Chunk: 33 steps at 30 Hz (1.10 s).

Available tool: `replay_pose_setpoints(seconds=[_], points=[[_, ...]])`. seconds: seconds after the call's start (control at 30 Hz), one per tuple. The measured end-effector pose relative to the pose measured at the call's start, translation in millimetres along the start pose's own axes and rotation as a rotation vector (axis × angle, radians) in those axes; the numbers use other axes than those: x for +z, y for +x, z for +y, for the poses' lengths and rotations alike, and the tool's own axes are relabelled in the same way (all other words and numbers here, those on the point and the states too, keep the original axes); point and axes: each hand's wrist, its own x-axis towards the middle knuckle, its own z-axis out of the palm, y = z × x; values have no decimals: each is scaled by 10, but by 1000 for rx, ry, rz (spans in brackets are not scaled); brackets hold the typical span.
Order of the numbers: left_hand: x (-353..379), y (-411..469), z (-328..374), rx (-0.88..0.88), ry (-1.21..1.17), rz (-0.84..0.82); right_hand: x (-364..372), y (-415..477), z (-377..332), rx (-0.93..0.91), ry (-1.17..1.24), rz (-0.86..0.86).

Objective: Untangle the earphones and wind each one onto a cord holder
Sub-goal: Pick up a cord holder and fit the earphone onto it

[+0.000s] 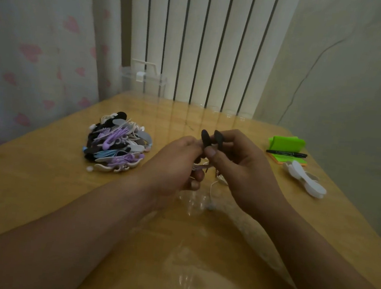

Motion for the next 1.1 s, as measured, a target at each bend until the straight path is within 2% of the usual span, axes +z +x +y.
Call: replay_pose_setpoints(seconds=[0.17,0.3,0.37,0.5,0.7,0.77,0.87,0.97,1.1], points=[[-54,-8,40,-12,-52,-60,44,-15,-38,116,132,27],[-85,2,70,-54,-83,-46,31,-1,-49,237,204,-25],[-125,4,94,-72,-50,-46,-1,5,-49,258,217,-55],[-254,18,106,-61,181,-47,-53,-9,-41,287,224,-122],[-310,48,104,-45,163,-114,-36,-1,-28,291,230,-111],[-270,52,65,11,247,-89,-13,-6,-43,275,156,-90],[-176,46,-21,134,417,3,59,-26,-40,229,-92,-23],[-167,75,-61,200,418,84,116,-43,-34,120,-264,49],[-212,90,-69,211,328,147,100,-80,-47,95,-253,-89]])
